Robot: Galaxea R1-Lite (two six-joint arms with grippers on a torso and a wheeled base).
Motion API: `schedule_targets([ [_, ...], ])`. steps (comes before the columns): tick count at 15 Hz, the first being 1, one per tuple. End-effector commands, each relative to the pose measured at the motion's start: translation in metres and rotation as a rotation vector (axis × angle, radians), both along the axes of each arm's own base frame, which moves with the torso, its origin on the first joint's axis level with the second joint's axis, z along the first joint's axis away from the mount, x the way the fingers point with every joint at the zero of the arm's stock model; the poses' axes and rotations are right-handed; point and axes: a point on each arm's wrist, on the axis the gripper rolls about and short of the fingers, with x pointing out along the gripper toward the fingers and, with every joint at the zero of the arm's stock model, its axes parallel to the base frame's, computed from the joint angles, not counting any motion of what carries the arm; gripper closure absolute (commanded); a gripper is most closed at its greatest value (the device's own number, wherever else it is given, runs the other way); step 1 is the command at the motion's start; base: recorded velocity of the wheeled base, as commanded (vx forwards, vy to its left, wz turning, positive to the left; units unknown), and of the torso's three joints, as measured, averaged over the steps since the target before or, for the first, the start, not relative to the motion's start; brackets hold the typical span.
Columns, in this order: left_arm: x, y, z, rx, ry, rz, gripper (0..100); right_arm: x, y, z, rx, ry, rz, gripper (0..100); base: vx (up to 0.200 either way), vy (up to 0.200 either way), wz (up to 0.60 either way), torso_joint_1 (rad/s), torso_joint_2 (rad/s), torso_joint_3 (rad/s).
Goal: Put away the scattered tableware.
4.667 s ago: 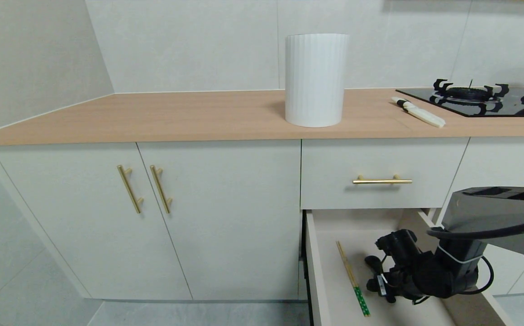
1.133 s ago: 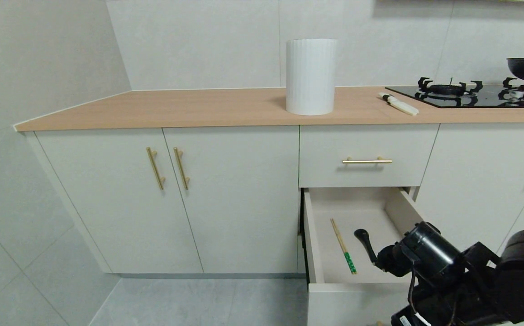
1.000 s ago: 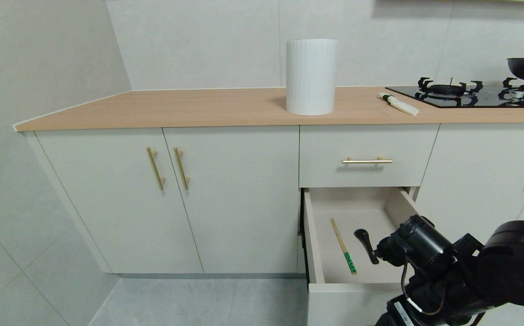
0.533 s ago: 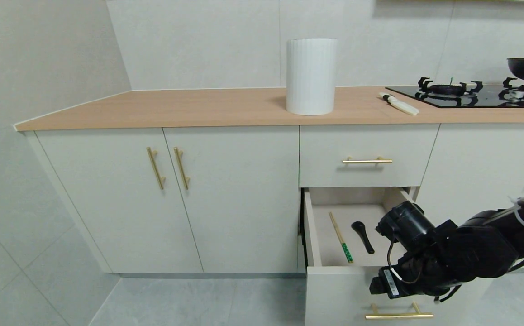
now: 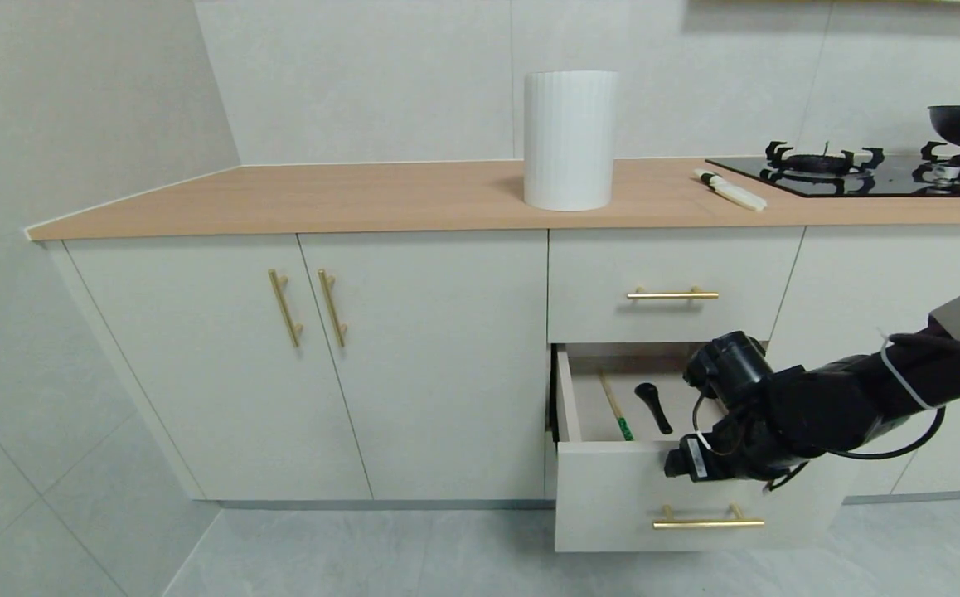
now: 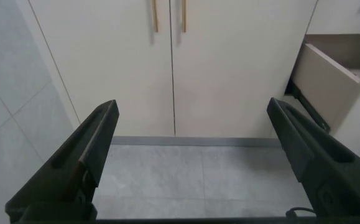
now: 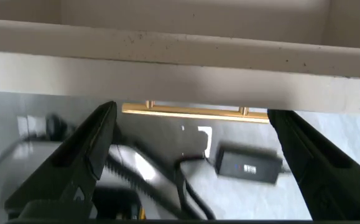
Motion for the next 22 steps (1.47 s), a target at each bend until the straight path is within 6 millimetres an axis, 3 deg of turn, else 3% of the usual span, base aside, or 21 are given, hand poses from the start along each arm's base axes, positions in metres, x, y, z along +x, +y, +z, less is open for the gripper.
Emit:
schedule_targets([
  [1, 0.000, 0.000, 0.000, 0.000, 0.000, 0.001, 0, 0.024, 0.001, -0.011, 0.000, -0.009, -0.016, 0, 0.000, 0.000, 0.00, 0.000, 0.00, 0.000],
  [6, 0.000, 0.000, 0.000, 0.000, 0.000, 0.001, 0, 0.069, 0.007, -0.030, 0.012, -0.048, -0.040, 0, 0.000, 0.000, 0.00, 0.000, 0.00, 0.000],
  [9, 0.000, 0.000, 0.000, 0.000, 0.000, 0.001, 0, 0.103, 0.005, -0.030, 0.002, -0.120, -0.009, 0, 0.000, 0.000, 0.00, 0.000, 0.00, 0.000],
  [11, 0.000, 0.000, 0.000, 0.000, 0.000, 0.001, 0, 0.110, 0.002, -0.033, 0.005, -0.127, -0.021, 0, 0.000, 0.000, 0.00, 0.000, 0.00, 0.000],
  [14, 0.000, 0.000, 0.000, 0.000, 0.000, 0.001, 0, 0.115, -0.005, -0.054, 0.004, -0.131, -0.043, 0, 0.000, 0.000, 0.00, 0.000, 0.00, 0.000],
  [17, 0.000, 0.000, 0.000, 0.000, 0.000, 0.001, 0, 0.129, -0.020, -0.057, 0.037, -0.231, -0.084, 0, 0.000, 0.000, 0.00, 0.000, 0.00, 0.000],
  [20, 0.000, 0.000, 0.000, 0.000, 0.000, 0.001, 0, 0.135, -0.018, -0.064, 0.069, -0.293, -0.112, 0, 0.000, 0.000, 0.00, 0.000, 0.00, 0.000],
  [22, 0.000, 0.000, 0.000, 0.000, 0.000, 0.001, 0, 0.140, -0.017, -0.080, 0.073, -0.330, -0.118, 0, 0.000, 0.000, 0.00, 0.000, 0.00, 0.000],
])
